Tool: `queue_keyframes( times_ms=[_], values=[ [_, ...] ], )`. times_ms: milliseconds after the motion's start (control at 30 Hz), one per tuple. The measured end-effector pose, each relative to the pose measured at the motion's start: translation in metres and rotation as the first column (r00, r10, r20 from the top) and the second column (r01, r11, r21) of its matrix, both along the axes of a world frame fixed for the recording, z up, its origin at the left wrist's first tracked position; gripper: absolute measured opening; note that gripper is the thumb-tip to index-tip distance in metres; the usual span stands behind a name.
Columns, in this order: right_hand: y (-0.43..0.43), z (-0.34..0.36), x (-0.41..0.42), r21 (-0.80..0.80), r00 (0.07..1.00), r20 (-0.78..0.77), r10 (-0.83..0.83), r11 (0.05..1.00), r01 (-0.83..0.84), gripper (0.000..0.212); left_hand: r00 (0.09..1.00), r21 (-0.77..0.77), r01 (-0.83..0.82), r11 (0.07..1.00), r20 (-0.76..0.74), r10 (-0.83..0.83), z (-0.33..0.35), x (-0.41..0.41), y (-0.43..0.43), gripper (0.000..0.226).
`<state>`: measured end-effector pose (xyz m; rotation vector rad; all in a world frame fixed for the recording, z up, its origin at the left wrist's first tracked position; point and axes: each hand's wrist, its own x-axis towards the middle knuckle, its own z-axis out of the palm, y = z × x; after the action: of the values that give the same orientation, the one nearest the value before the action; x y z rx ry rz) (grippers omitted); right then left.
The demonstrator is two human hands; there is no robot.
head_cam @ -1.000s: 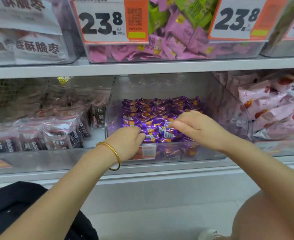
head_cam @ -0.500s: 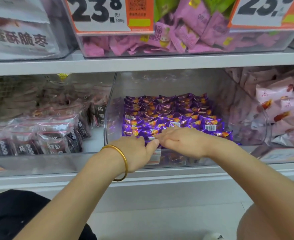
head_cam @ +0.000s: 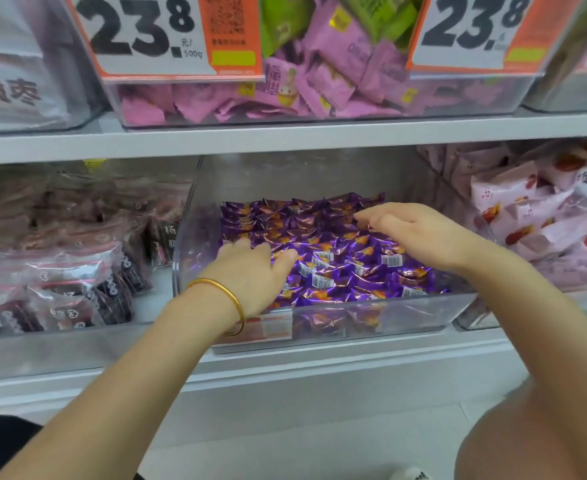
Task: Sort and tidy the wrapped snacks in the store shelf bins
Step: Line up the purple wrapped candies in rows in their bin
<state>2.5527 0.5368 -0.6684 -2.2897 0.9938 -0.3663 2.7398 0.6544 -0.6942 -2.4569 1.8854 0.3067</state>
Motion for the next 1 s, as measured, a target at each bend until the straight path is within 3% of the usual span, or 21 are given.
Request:
queue_keyframes(
  times_ms=[100, 233, 333, 400, 533, 633, 867, 1000],
  values=[
    [-0.003, 0.001, -0.007, -0.025, 0.999, 0.016, -0.041, 0.999, 0.042, 0.036, 0.985, -0.164, 0.144, 0.976, -0.066, -0.157, -0.016, -0.007, -0.036, 0.058],
    [-0.003, 0.003, -0.013, -0.018, 0.996, 0.067, -0.052, 0.998, 0.053, 0.037, 0.903, 0.036, 0.425, 0.904, 0.057, -0.427, -0.038, -0.021, -0.067, 0.061],
    [-0.007, 0.001, -0.019, 0.004, 0.99, 0.102, -0.097, 0.995, 0.097, 0.037, 0.871, 0.214, 0.454, 0.865, 0.097, -0.482, -0.052, -0.024, -0.072, 0.064],
    [-0.012, -0.001, -0.023, 0.042, 0.98, 0.151, -0.129, 0.991, 0.124, 0.037, 0.861, 0.243, 0.452, 0.858, 0.132, -0.491, -0.051, -0.026, -0.074, 0.067],
    [-0.021, -0.003, -0.025, 0.135, 0.927, 0.31, -0.212, 0.975, 0.178, 0.03, 0.836, 0.069, 0.527, 0.847, 0.138, -0.532, -0.05, -0.041, -0.086, 0.08],
    [-0.025, -0.005, -0.024, 0.18, 0.897, 0.353, -0.264, 0.96, 0.212, 0.024, 0.795, 0.112, 0.592, 0.798, 0.084, -0.601, -0.055, -0.049, -0.093, 0.069],
    [-0.026, -0.019, -0.029, 0.235, 0.872, 0.362, -0.33, 0.937, 0.257, 0.027, 0.794, 0.134, 0.587, 0.798, 0.095, -0.6, -0.059, -0.052, -0.091, 0.063],
    [-0.024, -0.021, -0.024, 0.263, 0.799, 0.457, -0.39, 0.918, 0.298, 0.027, 0.857, -0.176, 0.516, 0.838, 0.088, -0.508, -0.054, -0.051, -0.106, 0.078]
  ],
)
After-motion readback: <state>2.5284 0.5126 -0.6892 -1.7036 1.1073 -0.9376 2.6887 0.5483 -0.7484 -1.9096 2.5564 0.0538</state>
